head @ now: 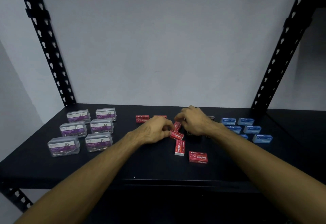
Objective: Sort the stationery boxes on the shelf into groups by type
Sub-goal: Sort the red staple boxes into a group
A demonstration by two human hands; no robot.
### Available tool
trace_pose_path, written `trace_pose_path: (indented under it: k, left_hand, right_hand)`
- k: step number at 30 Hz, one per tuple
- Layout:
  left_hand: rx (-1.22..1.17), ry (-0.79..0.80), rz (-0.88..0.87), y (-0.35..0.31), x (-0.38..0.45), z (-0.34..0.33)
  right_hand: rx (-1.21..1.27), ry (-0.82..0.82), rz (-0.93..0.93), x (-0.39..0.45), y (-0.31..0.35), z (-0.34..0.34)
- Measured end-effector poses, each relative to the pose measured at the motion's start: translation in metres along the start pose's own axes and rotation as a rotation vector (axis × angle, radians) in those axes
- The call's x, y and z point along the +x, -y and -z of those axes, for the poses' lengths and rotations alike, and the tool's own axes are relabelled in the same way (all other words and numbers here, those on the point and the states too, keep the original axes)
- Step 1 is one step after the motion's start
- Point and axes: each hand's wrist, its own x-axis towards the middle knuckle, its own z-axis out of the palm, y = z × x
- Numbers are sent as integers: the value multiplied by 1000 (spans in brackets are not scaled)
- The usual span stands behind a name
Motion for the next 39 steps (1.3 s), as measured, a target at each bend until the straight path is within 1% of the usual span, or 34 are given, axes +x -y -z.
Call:
trace_pose_path:
  k: [7, 10, 21, 28, 32, 39]
  left_hand:
    - [-41, 49, -2, 4, 5, -3]
    - [-61, 40, -8, 4, 6, -2]
    - [-64, 30, -11, 5, 5, -4]
    - [-61, 77, 3, 1, 2, 0]
    - [-90, 106, 34, 3, 2, 3]
    - [-171, 96, 83, 6, -2, 2]
  right_hand:
    - [-28, 108, 39, 10, -5, -6]
    - [-55, 131, 51, 13, -6, -7]
    - [-112, 112, 70, 17, -11, -9]
    - [-112, 84, 51, 14, -13, -12]
    - [-106, 64, 42, 13, -13, -12]
    - [-82, 44, 41, 14, -11, -12]
